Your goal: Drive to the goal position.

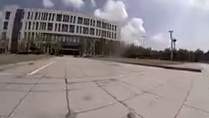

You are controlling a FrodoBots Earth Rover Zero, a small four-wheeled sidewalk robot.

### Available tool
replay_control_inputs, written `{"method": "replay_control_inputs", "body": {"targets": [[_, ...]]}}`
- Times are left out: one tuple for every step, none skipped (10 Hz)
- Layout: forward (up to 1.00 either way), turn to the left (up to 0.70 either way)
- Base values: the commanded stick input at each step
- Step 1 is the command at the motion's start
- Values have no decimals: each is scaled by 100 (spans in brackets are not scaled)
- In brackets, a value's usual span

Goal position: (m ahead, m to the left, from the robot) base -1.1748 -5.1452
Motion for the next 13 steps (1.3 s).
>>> {"method": "replay_control_inputs", "body": {"targets": [[70, 5], [70, 5], [70, 5], [70, 5], [70, 5], [70, 5], [70, 5], [70, 11], [70, 40], [70, 40], [70, 40], [70, 40], [70, 32]]}}
